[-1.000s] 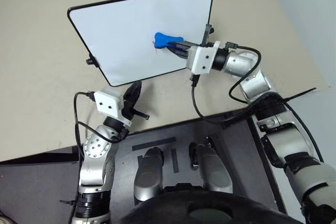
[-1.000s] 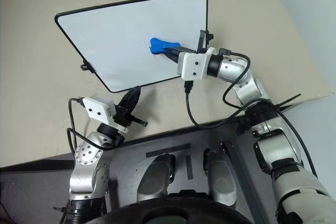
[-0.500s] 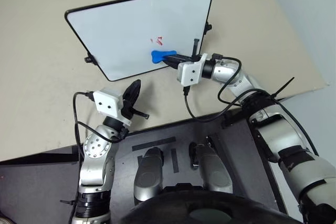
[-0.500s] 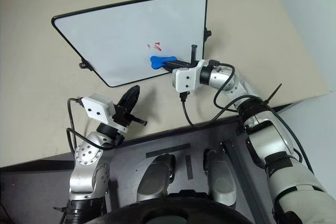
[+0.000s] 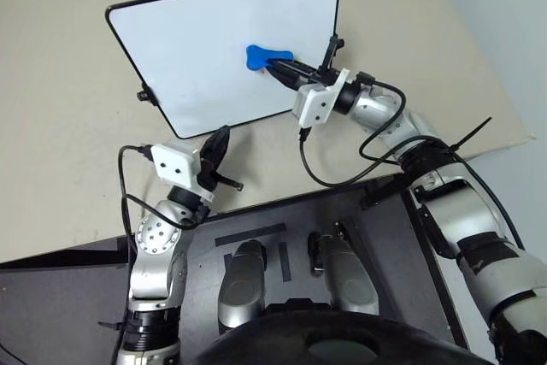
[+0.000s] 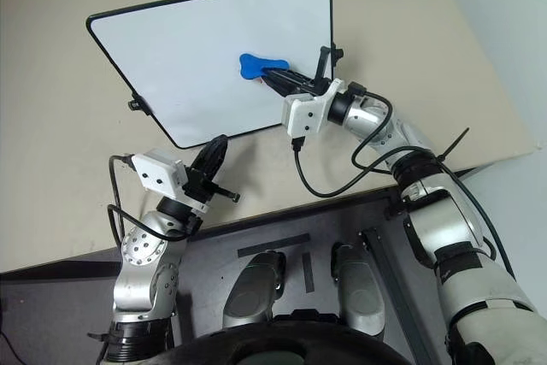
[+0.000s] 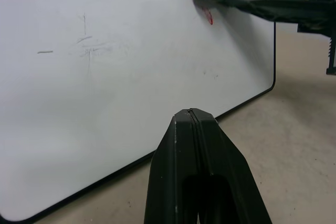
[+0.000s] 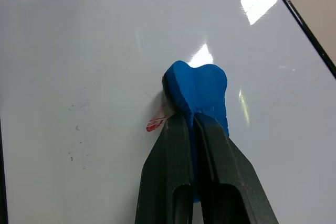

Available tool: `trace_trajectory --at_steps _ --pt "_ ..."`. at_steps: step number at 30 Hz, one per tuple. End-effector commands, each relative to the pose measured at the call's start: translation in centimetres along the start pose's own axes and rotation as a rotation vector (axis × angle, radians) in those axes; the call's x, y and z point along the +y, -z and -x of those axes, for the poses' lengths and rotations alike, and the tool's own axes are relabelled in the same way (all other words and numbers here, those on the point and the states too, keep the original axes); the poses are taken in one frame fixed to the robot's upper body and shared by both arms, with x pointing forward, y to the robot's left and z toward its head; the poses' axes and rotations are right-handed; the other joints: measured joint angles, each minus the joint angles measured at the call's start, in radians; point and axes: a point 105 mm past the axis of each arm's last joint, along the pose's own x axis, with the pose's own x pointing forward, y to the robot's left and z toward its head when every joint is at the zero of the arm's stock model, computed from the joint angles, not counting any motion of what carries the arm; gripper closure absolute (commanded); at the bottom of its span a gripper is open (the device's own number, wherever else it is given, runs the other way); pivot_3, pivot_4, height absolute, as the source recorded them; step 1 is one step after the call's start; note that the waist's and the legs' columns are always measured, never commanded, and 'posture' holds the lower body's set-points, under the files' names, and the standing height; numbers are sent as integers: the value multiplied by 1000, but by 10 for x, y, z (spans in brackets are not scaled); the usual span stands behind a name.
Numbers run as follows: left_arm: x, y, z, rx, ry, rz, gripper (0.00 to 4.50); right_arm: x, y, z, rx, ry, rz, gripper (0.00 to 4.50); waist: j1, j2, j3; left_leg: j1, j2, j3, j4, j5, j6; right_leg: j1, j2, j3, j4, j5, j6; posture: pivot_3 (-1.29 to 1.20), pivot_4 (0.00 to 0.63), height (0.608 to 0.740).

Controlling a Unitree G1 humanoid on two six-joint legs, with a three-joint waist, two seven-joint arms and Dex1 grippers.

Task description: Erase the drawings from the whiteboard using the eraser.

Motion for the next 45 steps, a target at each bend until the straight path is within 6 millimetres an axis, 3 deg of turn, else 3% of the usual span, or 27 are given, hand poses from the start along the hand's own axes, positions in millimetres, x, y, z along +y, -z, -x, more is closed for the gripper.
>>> trace_trajectory --at_steps 1,8,18,25,29,33,38,45 --pt "0 -10 -2 -40 8 -21 4500 18 15 3 75 -68 -18 4485 -1 0 0 0 0 0 0 0 0 0 0 0 0 0 0 0 150 740" --pt "0 -10 -2 -42 10 -25 4500 19 20 2 96 -52 -24 4485 -3 0 0 1 0 0 0 0 0 -1 0 0 1 3 -2 0 150 740" --pt "-1 -11 -3 -44 16 -24 4500 -39 0 -2 -2 201 94 4485 -3 2 1 -2 0 0 0 0 0 -4 0 1 1 3 -2 0 150 740" --pt "0 -11 -3 -43 18 -23 4500 -48 -9 -6 -40 238 115 4485 -5 2 1 -3 0 0 -1 0 0 -6 0 1 0 4 -1 0 150 740" --pt "0 -10 -3 -42 19 -22 4500 -35 -11 -10 -51 183 83 4485 -6 2 1 -3 0 0 -1 0 0 -6 0 1 -2 4 -1 0 150 740" --pt "-1 -10 -4 -43 22 -20 4500 2 -16 -16 -76 27 25 4485 -12 2 1 -3 0 0 -2 -1 -1 -7 0 1 -5 6 0 0 150 740" --pt "-2 -10 -4 -43 24 -19 4500 29 -21 -20 -89 -87 -1 4485 -12 2 1 -3 0 0 -3 -2 -2 -7 0 1 -7 6 0 0 150 740" --pt "-3 -9 -4 -45 22 -16 4500 35 -20 -17 -73 -106 -22 4485 -11 2 1 -5 0 0 -3 -3 -1 -8 0 1 -11 7 1 0 150 740"
